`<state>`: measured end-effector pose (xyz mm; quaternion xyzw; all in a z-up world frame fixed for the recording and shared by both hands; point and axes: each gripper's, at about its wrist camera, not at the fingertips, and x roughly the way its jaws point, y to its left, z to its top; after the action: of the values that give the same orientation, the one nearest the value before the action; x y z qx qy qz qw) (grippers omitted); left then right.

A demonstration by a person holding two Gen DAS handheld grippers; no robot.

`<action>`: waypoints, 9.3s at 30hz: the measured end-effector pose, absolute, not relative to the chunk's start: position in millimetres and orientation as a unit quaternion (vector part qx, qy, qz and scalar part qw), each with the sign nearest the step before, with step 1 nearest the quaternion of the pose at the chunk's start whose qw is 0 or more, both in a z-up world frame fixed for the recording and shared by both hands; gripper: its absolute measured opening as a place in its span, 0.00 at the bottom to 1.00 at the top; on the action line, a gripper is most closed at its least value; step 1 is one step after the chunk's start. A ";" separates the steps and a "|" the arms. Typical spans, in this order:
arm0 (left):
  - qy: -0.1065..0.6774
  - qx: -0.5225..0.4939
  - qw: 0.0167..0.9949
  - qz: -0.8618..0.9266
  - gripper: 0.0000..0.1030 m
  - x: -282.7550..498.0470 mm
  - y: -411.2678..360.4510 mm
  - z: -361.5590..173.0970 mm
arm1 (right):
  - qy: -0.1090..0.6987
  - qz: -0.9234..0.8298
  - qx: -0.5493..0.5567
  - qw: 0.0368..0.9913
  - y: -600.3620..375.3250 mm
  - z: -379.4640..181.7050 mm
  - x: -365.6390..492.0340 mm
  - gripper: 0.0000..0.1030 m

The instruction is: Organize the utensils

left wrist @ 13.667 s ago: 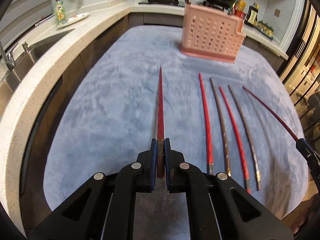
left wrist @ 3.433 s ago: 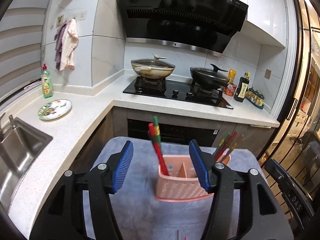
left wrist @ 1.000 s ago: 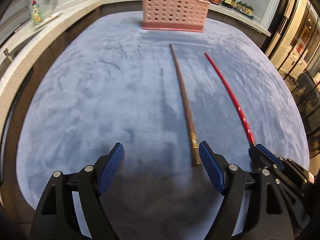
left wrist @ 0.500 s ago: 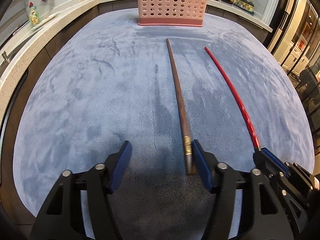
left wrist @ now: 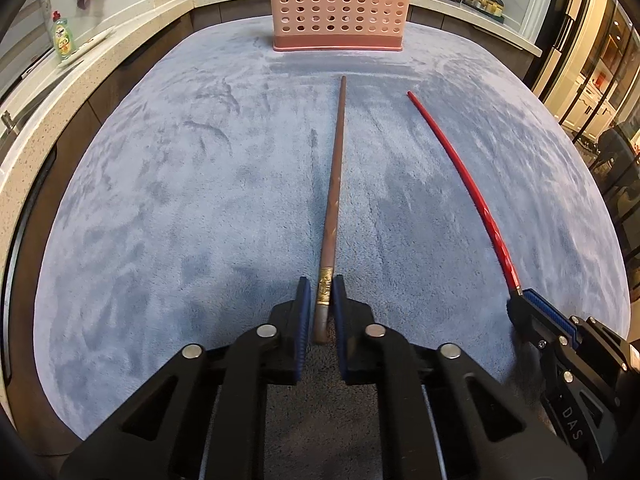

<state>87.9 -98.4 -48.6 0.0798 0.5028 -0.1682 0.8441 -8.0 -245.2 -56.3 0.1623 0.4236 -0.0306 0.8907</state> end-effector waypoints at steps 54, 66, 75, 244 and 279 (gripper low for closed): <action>0.348 -0.008 0.914 -0.207 0.07 124.8 -75.3 130.4 | 0.233 -0.024 0.207 0.950 -296.4 118.8 23.8 0.07; 0.307 -0.022 0.929 -0.206 0.07 176.2 -80.1 174.1 | 0.190 -0.006 0.214 0.958 -308.1 162.8 80.2 0.07; 0.239 -0.048 0.950 -0.193 0.07 230.9 -86.0 236.8 | 0.122 -0.019 0.211 0.970 -324.6 219.8 150.6 0.07; 0.396 0.093 0.912 -0.061 0.93 146.3 -89.1 61.6 | 0.353 -0.092 0.078 0.928 -254.2 67.0 83.8 0.82; 0.396 0.093 0.911 -0.061 0.93 147.7 -87.2 60.2 | 0.359 -0.092 0.071 0.926 -251.2 64.5 86.6 0.82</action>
<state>147.7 -87.2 60.2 0.0928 0.3961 -0.0607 0.9115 86.6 -251.2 64.5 0.0713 0.3586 -0.0921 0.9262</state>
